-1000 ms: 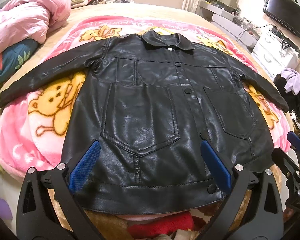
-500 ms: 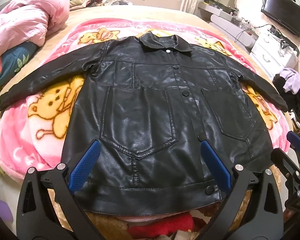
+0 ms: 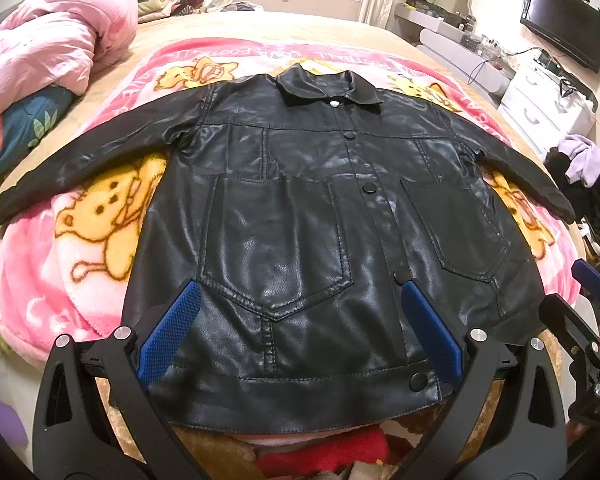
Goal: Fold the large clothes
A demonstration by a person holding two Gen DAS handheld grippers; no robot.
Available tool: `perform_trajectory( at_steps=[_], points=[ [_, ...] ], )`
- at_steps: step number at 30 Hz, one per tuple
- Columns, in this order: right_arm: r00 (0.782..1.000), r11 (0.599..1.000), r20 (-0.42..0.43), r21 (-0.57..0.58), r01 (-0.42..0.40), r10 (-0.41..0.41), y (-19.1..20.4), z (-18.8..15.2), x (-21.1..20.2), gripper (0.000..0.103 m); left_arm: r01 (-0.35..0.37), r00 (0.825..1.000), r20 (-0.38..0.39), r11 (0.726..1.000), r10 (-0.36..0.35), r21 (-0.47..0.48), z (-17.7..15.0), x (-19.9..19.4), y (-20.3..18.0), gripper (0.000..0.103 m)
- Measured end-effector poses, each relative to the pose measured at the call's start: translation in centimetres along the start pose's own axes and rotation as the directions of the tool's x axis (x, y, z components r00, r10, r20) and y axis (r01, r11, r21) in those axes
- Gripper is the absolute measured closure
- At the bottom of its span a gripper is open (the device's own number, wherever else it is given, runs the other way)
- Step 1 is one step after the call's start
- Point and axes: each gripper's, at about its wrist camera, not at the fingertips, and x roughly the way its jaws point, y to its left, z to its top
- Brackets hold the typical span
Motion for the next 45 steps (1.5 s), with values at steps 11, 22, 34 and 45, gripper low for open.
perform_trajectory(
  at_steps=[11, 22, 34, 45],
  points=[
    [1.000, 1.000, 0.001, 0.011, -0.006, 0.006, 0.2, 0.7, 0.2, 0.004, 0.008, 1.000, 0.007, 1.000, -0.008, 0.000, 1.4, 0.4, 0.0, 0.009],
    [0.999, 0.999, 0.035, 0.010, 0.031, -0.032, -1.3, 3.8, 1.3, 0.004, 0.018, 1.000, 0.012, 1.000, -0.019, 0.005, 3.6, 1.6, -0.5, 0.009],
    [0.997, 0.997, 0.049, 0.056, 0.049, -0.052, -3.5, 6.6, 3.3, 0.004, 0.040, 0.999, 0.005, 0.999, -0.040, 0.013, 6.4, 3.3, -0.6, 0.009],
    [0.997, 0.994, 0.048, 0.094, 0.061, -0.066, -5.2, 9.7, 5.8, 0.004, 0.041, 0.999, 0.009, 0.999, -0.041, -0.001, 9.8, 5.1, -0.7, 0.009]
  ],
)
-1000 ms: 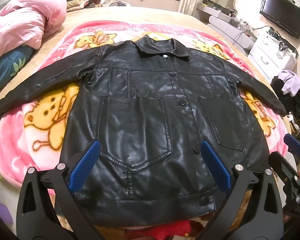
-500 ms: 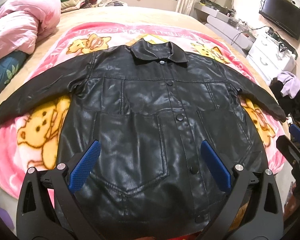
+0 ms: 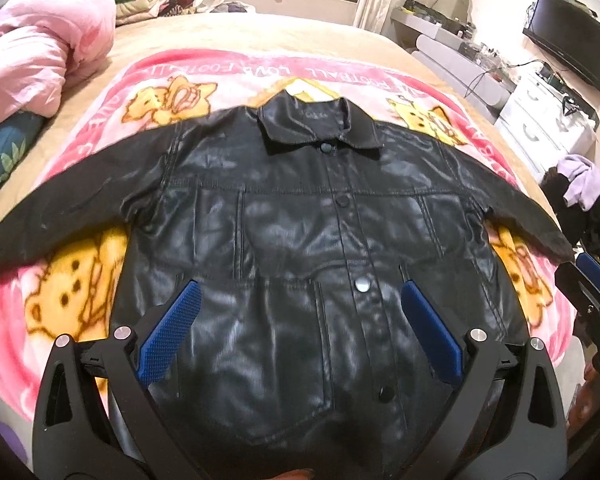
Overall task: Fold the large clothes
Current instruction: 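Grasp the jacket sleeve cuff with the right tool and lift it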
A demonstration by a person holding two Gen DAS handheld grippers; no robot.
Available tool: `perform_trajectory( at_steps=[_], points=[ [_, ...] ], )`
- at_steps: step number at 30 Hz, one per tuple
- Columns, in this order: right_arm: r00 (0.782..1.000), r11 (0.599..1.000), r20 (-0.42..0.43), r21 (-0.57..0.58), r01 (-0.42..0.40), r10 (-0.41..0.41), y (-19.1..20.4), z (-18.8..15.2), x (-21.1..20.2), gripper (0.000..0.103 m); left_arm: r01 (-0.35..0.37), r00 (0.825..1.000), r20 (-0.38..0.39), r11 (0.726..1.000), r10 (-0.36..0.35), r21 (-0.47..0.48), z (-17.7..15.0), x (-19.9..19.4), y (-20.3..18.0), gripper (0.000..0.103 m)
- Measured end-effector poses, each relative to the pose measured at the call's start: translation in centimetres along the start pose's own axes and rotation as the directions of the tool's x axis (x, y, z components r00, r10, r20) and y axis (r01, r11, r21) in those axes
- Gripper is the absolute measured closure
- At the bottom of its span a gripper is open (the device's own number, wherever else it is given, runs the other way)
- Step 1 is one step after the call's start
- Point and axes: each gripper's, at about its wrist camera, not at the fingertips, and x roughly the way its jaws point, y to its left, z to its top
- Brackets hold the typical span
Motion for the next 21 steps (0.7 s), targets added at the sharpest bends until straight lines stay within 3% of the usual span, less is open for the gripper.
perform_trajectory(
  at_steps=[11, 21],
  points=[
    [0.999, 1.000, 0.042, 0.002, 0.013, -0.013, -0.7, 4.2, 2.1, 0.004, -0.004, 1.000, 0.009, 0.999, 0.004, 0.040, 3.7, 1.3, -1.6, 0.009],
    [0.996, 0.996, 0.053, 0.068, 0.063, -0.067, -4.3, 7.5, 5.2, 0.004, 0.017, 1.000, 0.019, 0.997, -0.019, 0.074, 9.1, 4.0, -3.3, 0.009]
  ],
)
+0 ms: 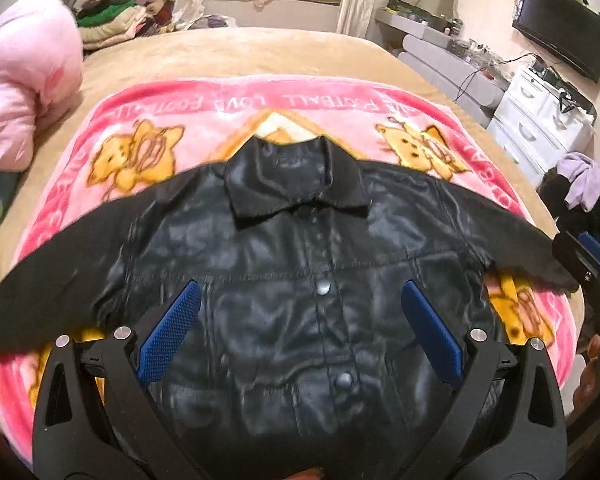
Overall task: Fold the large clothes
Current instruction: 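Grasp the jacket sleeve cuff with the right tool and lift it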
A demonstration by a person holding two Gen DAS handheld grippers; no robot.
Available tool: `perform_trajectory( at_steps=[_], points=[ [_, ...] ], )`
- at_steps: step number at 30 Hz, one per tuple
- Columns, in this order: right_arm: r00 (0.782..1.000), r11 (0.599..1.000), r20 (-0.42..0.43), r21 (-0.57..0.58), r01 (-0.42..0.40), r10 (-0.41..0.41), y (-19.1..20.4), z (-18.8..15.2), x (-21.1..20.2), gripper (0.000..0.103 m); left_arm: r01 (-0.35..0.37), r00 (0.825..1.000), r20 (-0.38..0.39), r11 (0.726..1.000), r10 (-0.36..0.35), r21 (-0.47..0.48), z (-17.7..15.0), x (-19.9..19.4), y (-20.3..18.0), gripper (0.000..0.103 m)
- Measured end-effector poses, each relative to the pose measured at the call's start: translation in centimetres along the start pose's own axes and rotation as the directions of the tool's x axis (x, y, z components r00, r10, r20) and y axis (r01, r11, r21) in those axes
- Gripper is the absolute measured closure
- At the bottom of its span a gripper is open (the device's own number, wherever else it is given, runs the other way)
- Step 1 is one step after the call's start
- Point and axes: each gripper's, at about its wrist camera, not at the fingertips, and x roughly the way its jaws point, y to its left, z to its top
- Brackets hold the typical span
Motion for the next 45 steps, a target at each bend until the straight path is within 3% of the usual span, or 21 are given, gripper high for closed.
perform_trajectory(
  at_steps=[14, 23, 32, 40, 45],
  points=[
    [0.986, 0.963, -0.037, 0.212, 0.166, -0.162, -10.2, -0.2, 4.1, 0.004, 0.070, 0.996, -0.051, 0.996, -0.067, 0.060, 2.2, 5.2, -3.8, 0.009],
    [0.960, 0.889, -0.127, 0.362, 0.281, -0.252, -17.2, -3.7, 6.4, 0.004, 0.105, 0.992, -0.080, 0.993, -0.100, 0.063, 1.4, 8.1, -4.5, 0.009],
    [0.928, 0.759, -0.202, 0.535, 0.372, -0.313, -24.2, -7.1, 6.6, 0.004, 0.125, 0.984, -0.138, 0.985, -0.109, 0.118, -0.8, 11.0, -6.1, 0.009],
    [0.877, 0.596, -0.290, 0.648, 0.474, -0.383, -30.9, -10.3, 6.6, 0.004, 0.085, 0.979, -0.197, 0.984, -0.054, 0.154, -2.6, 14.1, -6.2, 0.009],
    [0.908, 0.512, -0.271, 0.757, 0.406, -0.320, -34.6, -11.4, 7.2, 0.004, 0.072, 0.979, -0.197, 0.986, -0.042, 0.152, -2.6, 14.6, -5.7, 0.009]
  ],
)
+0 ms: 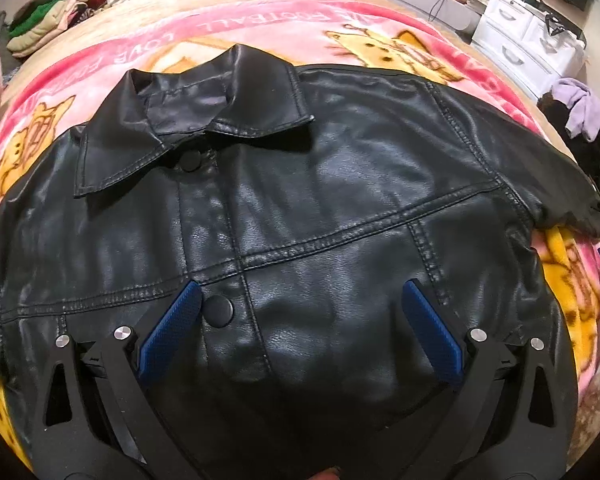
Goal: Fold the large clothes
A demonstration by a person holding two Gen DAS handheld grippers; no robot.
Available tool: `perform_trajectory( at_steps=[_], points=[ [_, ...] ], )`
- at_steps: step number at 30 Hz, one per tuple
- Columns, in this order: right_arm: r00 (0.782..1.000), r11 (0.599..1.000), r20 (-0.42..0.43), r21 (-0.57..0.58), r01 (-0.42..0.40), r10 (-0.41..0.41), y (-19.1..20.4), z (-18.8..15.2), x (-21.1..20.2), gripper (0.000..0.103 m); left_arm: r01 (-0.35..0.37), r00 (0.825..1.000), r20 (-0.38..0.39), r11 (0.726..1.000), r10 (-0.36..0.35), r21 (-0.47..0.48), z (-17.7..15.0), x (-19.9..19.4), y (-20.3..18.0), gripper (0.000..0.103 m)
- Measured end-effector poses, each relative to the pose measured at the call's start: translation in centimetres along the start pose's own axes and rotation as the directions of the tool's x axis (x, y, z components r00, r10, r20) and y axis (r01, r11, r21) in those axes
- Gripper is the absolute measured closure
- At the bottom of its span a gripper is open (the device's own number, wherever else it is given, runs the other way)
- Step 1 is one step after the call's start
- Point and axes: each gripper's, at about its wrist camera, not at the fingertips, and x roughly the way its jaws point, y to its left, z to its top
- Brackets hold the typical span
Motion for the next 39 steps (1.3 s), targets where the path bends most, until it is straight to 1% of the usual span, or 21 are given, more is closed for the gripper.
perform_trajectory(
  at_steps=[2, 4, 6, 8, 9, 10, 11, 14, 17, 19, 20, 22, 25, 28, 29, 30, 32, 34, 36, 38, 39],
  points=[
    [1.000, 0.999, 0.002, 0.043, -0.030, 0.030, -0.3, 0.7, 0.3, 0.004, 0.002, 1.000, 0.001, 1.000, -0.002, -0.004, 0.1, 0.0, 0.2, 0.009],
    [0.996, 0.993, 0.029, 0.077, -0.084, 0.082, -0.6, 1.5, 0.6, 0.004, 0.000, 1.000, 0.002, 1.000, 0.000, -0.012, 0.3, 0.0, 0.6, 0.009],
    [0.992, 0.984, 0.035, 0.124, -0.127, 0.123, -1.1, 2.3, 1.4, 0.004, -0.007, 1.000, 0.004, 1.000, 0.007, -0.018, 0.4, 0.0, 0.9, 0.009],
    [0.987, 0.977, 0.052, 0.140, -0.160, 0.155, -1.3, 2.8, 1.7, 0.005, -0.016, 1.000, 0.007, 0.999, 0.016, -0.027, 0.6, -0.2, 1.3, 0.009],
    [0.980, 0.972, 0.062, 0.132, -0.194, 0.187, -1.1, 3.1, 1.8, 0.007, -0.016, 1.000, 0.010, 0.999, 0.016, -0.032, 0.7, -0.3, 1.5, 0.009],
    [0.971, 0.964, 0.069, 0.125, -0.235, 0.228, -0.8, 3.4, 1.9, 0.024, -0.014, 1.000, 0.015, 0.999, 0.014, -0.039, 0.9, -0.5, 1.7, 0.009],
    [0.968, 0.961, 0.075, 0.125, -0.247, 0.239, -0.7, 3.6, 1.9, 0.045, -0.009, 1.000, 0.020, 0.999, 0.010, -0.046, 1.0, -0.8, 1.9, 0.009],
    [0.945, 0.941, 0.105, 0.107, -0.321, 0.310, -0.2, 4.1, 1.8, 0.072, -0.002, 0.999, 0.033, 0.998, 0.004, -0.059, 1.2, -1.4, 2.3, 0.009],
    [0.929, 0.937, 0.138, 0.016, -0.350, 0.345, 1.5, 4.2, 0.2, 0.080, 0.001, 0.999, 0.043, 0.998, 0.002, -0.070, 1.5, -2.0, 2.8, 0.009],
    [0.902, 0.918, 0.173, -0.036, -0.396, 0.396, 2.5, 4.2, -1.5, 0.082, -0.007, 0.999, 0.044, 0.998, 0.010, -0.069, 1.6, -2.4, 2.9, 0.009],
    [0.882, 0.902, 0.189, -0.072, -0.425, 0.431, 3.3, 4.2, -2.6, 0.084, -0.016, 0.999, 0.049, 0.997, 0.020, -0.069, 1.7, -2.7, 3.1, 0.009],
    [0.851, 0.876, 0.207, -0.132, -0.464, 0.483, 4.5, 4.0, -4.4, 0.088, -0.015, 0.998, 0.055, 0.997, 0.020, -0.082, 1.9, -3.2, 3.6, 0.009],
    [0.787, 0.810, 0.204, -0.226, -0.541, 0.583, 7.0, 3.0, -7.4, 0.089, 0.007, 0.998, 0.064, 0.994, 0.000, -0.109, 2.1, -4.0, 4.4, 0.009],
    [0.754, 0.761, 0.175, -0.314, -0.567, 0.634, 9.9, 1.6, -9.7, 0.089, 0.025, 0.997, 0.081, 0.991, -0.014, -0.132, 2.2, -4.9, 5.1, 0.009],
    [0.739, 0.740, 0.161, -0.338, -0.581, 0.654, 11.0, 0.9, -10.3, 0.089, 0.032, 0.996, 0.088, 0.990, -0.020, -0.139, 2.3, -5.3, 5.3, 0.009],
    [0.721, 0.710, 0.137, -0.374, -0.597, 0.679, 12.3, 0.1, -11.3, 0.089, 0.037, 0.995, 0.093, 0.989, -0.024, -0.145, 2.3, -5.6, 5.5, 0.009],
    [0.691, 0.663, 0.115, -0.428, -0.614, 0.714, 14.2, -1.4, -12.9, 0.089, 0.060, 0.994, 0.103, 0.986, -0.044, -0.158, 2.3, -6.4, 6.1, 0.009],
    [0.642, 0.595, 0.087, -0.487, -0.639, 0.762, 16.2, -3.1, -14.9, 0.089, 0.094, 0.990, 0.116, 0.981, -0.075, -0.170, 2.4, -7.0, 6.6, 0.009],
    [0.600, 0.530, 0.046, -0.524, -0.666, 0.799, 18.1, -4.7, -16.4, 0.089, 0.130, 0.985, 0.138, 0.973, -0.105, -0.191, 2.5, -7.9, 7.3, 0.009],
    [0.562, 0.468, 0.003, -0.555, -0.687, 0.827, 19.4, -6.2, -17.5, 0.089, 0.147, 0.981, 0.158, 0.969, -0.116, -0.198, 2.7, -8.7, 7.8, 0.009],
    [0.535, 0.429, -0.022, -0.570, -0.700, 0.844, 20.1, -7.1, -18.3, 0.089, 0.151, 0.979, 0.167, 0.968, -0.118, -0.200, 2.7, -9.1, 8.0, 0.009]
  ],
)
